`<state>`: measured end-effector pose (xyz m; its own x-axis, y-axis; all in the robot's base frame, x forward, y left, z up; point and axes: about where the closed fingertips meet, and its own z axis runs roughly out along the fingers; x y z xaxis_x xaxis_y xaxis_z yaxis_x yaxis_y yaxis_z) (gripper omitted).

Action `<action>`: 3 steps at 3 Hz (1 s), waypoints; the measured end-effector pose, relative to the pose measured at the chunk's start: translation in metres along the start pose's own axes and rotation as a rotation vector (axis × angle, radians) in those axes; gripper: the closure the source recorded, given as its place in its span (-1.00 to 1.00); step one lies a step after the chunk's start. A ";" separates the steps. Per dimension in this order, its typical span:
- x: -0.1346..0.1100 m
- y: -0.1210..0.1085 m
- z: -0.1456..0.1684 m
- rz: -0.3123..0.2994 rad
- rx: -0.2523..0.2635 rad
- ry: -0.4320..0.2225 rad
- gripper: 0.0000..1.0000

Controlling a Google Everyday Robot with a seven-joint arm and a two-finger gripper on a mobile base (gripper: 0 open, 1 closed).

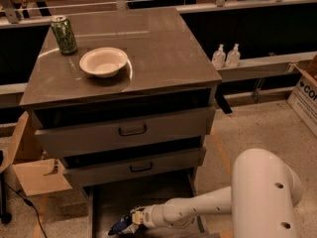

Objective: Place blue chip bag into bottom drawer

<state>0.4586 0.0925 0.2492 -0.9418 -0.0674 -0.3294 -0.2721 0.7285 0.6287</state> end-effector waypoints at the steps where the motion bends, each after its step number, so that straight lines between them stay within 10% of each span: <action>1: -0.001 -0.006 0.010 0.019 0.013 -0.023 -0.27; 3: -0.011 -0.026 -0.016 0.035 0.115 -0.093 -1.00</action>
Offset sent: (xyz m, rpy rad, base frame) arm 0.0179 -0.0312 -0.0004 -0.0820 -0.0673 -0.1390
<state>0.4730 0.0635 0.2482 -0.9265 0.0187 -0.3759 -0.2102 0.8028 0.5579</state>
